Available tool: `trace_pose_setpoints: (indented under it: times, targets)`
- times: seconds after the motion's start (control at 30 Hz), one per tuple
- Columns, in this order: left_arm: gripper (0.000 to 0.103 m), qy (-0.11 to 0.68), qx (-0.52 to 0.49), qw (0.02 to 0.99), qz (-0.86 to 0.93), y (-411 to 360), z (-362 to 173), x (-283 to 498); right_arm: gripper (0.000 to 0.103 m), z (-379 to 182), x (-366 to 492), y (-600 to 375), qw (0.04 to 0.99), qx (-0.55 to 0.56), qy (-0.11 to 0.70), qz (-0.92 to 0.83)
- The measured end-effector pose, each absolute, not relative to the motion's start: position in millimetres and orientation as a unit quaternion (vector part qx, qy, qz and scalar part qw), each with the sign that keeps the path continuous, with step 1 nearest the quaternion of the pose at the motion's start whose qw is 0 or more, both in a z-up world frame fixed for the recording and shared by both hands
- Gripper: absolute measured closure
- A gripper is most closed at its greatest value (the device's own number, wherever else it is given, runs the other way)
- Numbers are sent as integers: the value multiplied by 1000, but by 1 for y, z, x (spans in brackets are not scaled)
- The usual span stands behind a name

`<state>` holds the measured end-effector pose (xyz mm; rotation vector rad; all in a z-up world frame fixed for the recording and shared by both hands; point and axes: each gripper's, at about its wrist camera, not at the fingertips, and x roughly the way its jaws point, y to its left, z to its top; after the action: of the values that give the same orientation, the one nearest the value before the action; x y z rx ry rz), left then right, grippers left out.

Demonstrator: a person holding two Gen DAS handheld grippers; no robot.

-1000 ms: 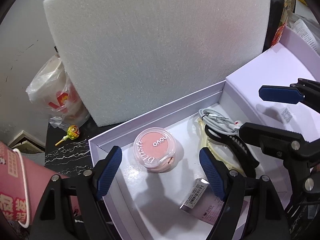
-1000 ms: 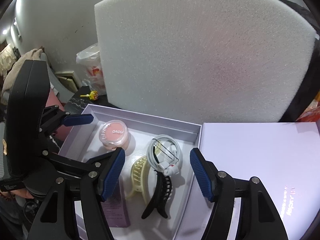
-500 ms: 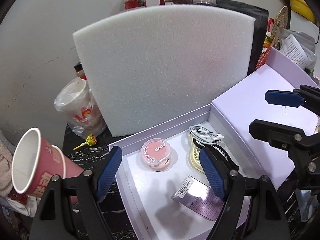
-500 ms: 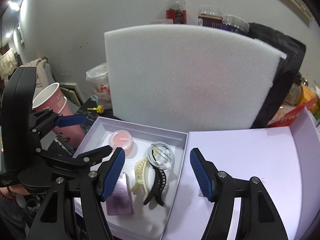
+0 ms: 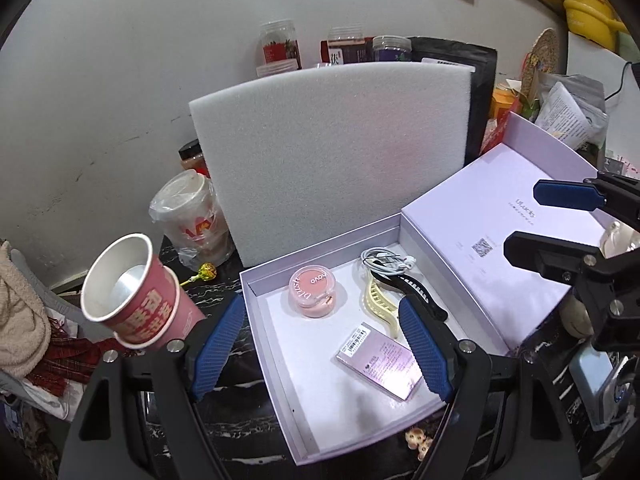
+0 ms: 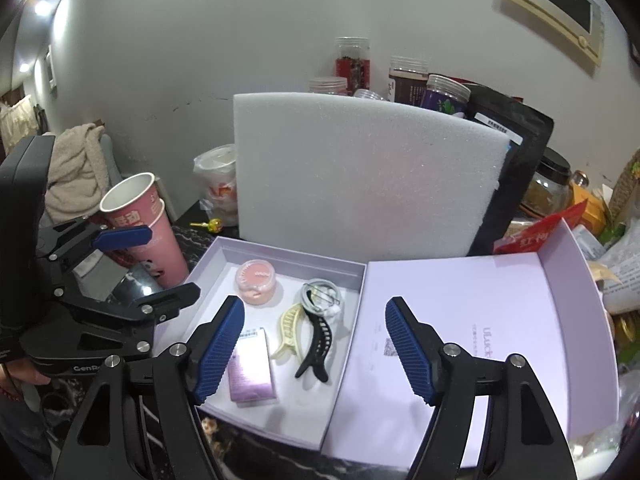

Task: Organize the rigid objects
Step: 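Withdraw both tools from the box toward the items on the table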

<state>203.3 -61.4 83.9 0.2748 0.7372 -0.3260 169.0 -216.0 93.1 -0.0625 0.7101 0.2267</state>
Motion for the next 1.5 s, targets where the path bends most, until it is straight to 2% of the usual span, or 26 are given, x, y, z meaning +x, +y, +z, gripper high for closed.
trace_pose_setpoints:
  times: [0.77, 1.5]
  targets:
    - [20, 333, 116, 923, -153, -51, 93, 101, 25, 103, 65, -222, 938, -9, 321, 131]
    - [20, 391, 61, 906, -152, -22, 39, 50, 25, 40, 8, -202, 920, 37, 359, 153]
